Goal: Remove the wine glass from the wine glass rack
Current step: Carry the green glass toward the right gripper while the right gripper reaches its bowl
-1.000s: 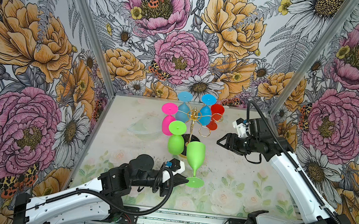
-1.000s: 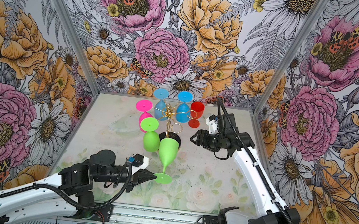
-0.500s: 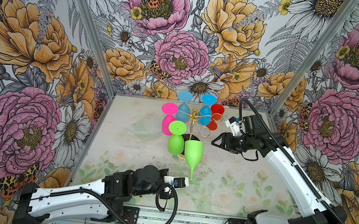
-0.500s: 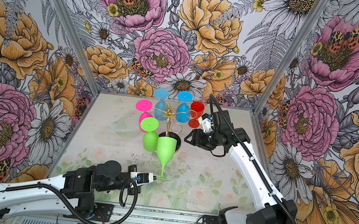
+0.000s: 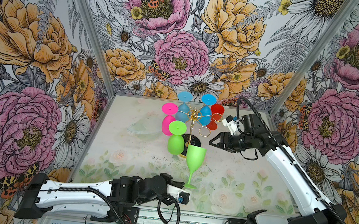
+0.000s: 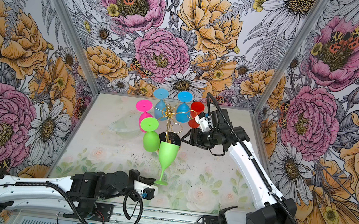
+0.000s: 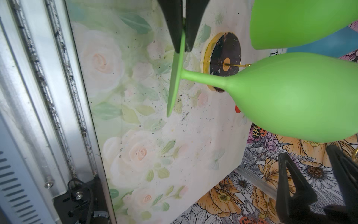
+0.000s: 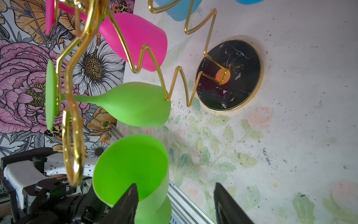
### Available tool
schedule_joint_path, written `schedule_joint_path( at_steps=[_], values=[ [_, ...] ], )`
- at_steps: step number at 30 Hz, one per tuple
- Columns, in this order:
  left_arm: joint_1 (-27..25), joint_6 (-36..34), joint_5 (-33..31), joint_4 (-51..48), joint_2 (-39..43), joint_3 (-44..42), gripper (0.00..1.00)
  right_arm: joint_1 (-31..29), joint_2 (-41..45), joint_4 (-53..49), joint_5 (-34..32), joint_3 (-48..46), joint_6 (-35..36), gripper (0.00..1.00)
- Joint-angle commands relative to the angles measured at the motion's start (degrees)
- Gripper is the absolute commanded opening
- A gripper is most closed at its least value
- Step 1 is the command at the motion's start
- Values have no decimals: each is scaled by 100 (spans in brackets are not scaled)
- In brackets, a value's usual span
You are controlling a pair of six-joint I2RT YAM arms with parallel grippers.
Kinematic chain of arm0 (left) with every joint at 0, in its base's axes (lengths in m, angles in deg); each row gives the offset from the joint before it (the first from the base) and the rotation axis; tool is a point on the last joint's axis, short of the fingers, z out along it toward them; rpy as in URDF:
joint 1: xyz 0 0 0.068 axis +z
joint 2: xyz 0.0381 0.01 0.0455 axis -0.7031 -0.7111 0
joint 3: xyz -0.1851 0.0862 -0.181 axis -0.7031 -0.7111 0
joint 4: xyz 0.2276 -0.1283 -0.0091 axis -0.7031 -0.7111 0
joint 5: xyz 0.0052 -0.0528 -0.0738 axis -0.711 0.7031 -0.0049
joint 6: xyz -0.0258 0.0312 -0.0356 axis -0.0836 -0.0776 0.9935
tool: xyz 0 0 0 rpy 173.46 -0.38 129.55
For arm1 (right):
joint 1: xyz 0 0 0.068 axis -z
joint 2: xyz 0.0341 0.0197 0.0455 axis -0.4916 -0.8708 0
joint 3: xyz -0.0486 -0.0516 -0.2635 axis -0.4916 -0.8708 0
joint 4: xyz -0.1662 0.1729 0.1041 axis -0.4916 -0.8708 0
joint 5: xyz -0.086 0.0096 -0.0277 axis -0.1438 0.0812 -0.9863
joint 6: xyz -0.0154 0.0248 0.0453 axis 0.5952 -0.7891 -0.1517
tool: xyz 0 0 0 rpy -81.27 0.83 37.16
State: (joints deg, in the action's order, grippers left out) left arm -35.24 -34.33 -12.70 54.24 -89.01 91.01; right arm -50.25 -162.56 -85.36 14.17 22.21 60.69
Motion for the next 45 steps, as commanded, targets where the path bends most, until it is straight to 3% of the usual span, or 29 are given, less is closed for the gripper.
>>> schedule_joint_path(
  at_steps=[1, 9, 17, 29, 45],
  values=[
    [-115, -427, -563, 57, -61, -62, 0, -80, -64, 28, 188, 271, 114, 63],
    [-331, -902, -1204, 117, -208, -148, 0, -170, -153, 5, 258, 198, 188, 59],
    [-478, -1390, -1702, 417, -259, -291, 0, -209, -230, 4, 381, 196, 227, 62],
    [-577, -1958, -2272, 1174, -382, -495, 0, -294, -339, 21, 564, 149, 233, 54],
    [-584, -2490, -2549, 1926, -724, -580, 0, -333, -295, 30, 614, -55, 290, 26]
  ],
)
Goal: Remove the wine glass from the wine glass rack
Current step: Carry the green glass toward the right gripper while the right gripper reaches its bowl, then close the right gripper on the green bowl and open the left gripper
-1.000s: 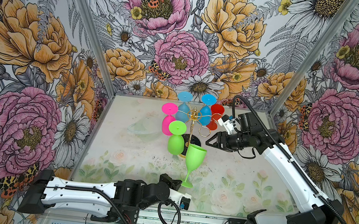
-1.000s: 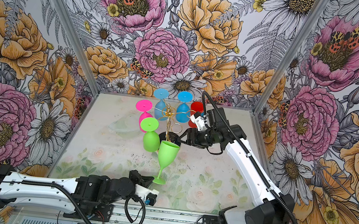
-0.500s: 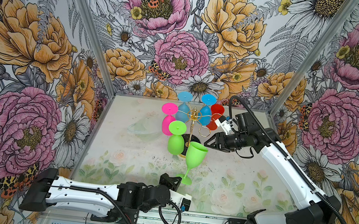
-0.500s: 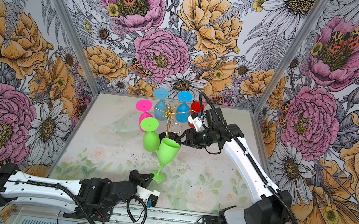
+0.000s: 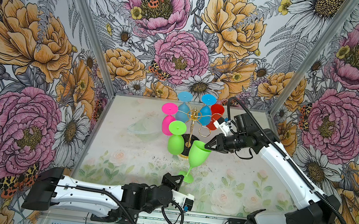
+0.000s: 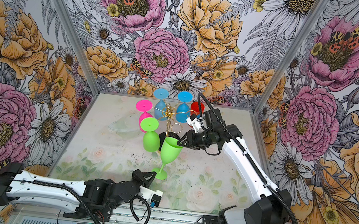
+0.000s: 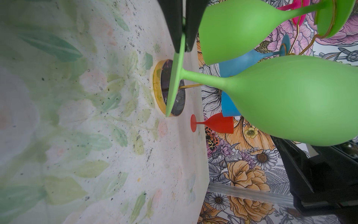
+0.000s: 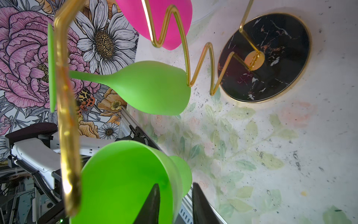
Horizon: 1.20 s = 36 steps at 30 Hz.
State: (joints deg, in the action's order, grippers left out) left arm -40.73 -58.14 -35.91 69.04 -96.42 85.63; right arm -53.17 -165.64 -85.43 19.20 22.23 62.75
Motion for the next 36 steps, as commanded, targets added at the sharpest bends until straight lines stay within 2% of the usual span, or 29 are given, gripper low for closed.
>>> schedule_joint_path(
  at_steps=[1, 9, 15, 22, 27, 32, 36],
  values=[
    [-33, -110, -228, 474, 11, -41, 0, -47, 12, 30, 108, -65, 87, 25],
    [-38, -80, -193, 498, 19, -52, 2, -42, 28, 36, 56, -74, 129, 8],
    [-39, 151, 9, 498, 103, -75, 12, -37, 82, 33, -20, -55, 122, 0],
    [-47, 505, 177, 488, 162, -113, 26, -22, 172, 37, -341, -54, 151, 0],
    [-46, 984, 423, 471, 259, -112, 44, 70, 261, 46, -739, -17, 176, 0],
    [-48, 1455, 630, 457, 296, -121, 55, 191, 363, 45, -1100, 23, 191, 0],
    [-39, 1896, 696, 565, 403, -142, 60, 218, 461, 41, -1859, 26, 272, 0]
  ],
)
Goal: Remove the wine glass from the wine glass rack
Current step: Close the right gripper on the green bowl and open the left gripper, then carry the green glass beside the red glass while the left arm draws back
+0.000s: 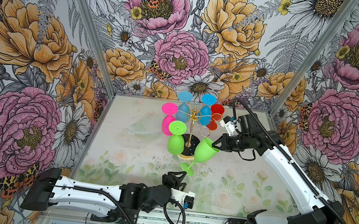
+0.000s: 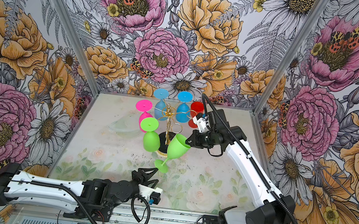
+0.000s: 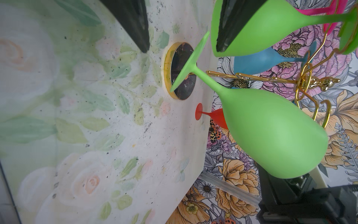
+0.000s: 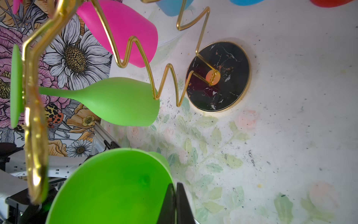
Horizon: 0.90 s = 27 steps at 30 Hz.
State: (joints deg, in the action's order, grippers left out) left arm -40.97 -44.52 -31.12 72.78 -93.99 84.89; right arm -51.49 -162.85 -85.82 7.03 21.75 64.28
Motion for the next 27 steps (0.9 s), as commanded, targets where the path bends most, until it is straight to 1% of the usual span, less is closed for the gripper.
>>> schedule_joint_path(
  at_steps=[1, 4, 9, 13, 16, 20, 22, 27],
  values=[
    [0, 685, 214, 258, 219, -81, 61, 62, 208, 85, -826, 54, 132, 0],
    [75, 1237, 165, 241, 429, -30, 65, 79, 260, 81, -1386, 32, 145, 0],
    [307, 2188, 295, -526, 824, 259, 74, 133, 278, 98, -2389, 16, 211, 0],
    [649, 3013, 420, -1056, 1115, 496, 81, 255, 222, 225, -3084, -5, 255, 0],
    [1001, 3431, 698, -1233, 1368, 524, 84, 415, 157, 462, -3430, -47, 249, 0],
    [1637, 3970, 908, -1639, 1569, 672, 85, 601, -31, 785, -3880, -74, 249, 0],
    [1917, 4201, 1037, -1849, 1596, 787, 86, 710, -151, 970, -4021, -59, 239, 0],
    [2367, 4534, 1480, -2085, 1514, 1019, 88, 997, -589, 1348, -4232, 162, 224, 0]
  ],
)
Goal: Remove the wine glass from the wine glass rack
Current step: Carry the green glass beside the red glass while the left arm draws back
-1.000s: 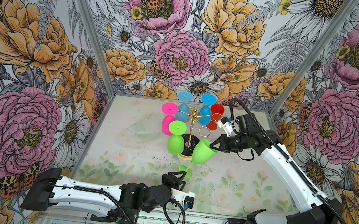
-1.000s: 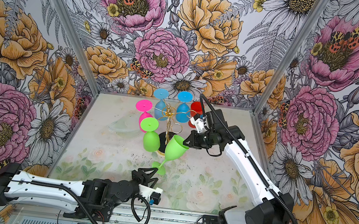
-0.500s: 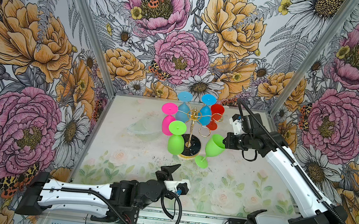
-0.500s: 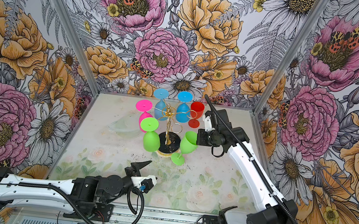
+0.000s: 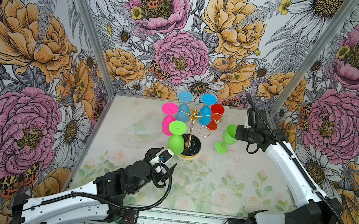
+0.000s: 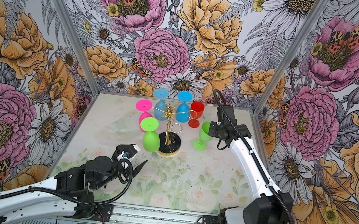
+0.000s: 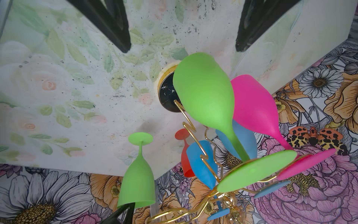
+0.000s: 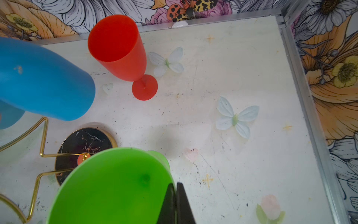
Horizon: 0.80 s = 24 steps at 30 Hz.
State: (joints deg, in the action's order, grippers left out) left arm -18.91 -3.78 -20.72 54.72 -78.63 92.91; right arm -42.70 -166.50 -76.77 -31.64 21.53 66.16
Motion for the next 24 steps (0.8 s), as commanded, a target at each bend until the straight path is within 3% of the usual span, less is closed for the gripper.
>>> schedule_joint_path(
  at_steps=[1, 11, 24],
  values=[
    [264, 532, 538, -322, -46, 270, 88, 181, -347, 507, -427, 263, 58, 0],
    [1493, 993, 1697, -625, -57, 526, 90, 482, -1545, 880, -740, 1161, 215, 0],
    [1855, 989, 1923, -669, -73, 574, 93, 578, -2794, 907, -715, 2383, 389, 0]
  ],
)
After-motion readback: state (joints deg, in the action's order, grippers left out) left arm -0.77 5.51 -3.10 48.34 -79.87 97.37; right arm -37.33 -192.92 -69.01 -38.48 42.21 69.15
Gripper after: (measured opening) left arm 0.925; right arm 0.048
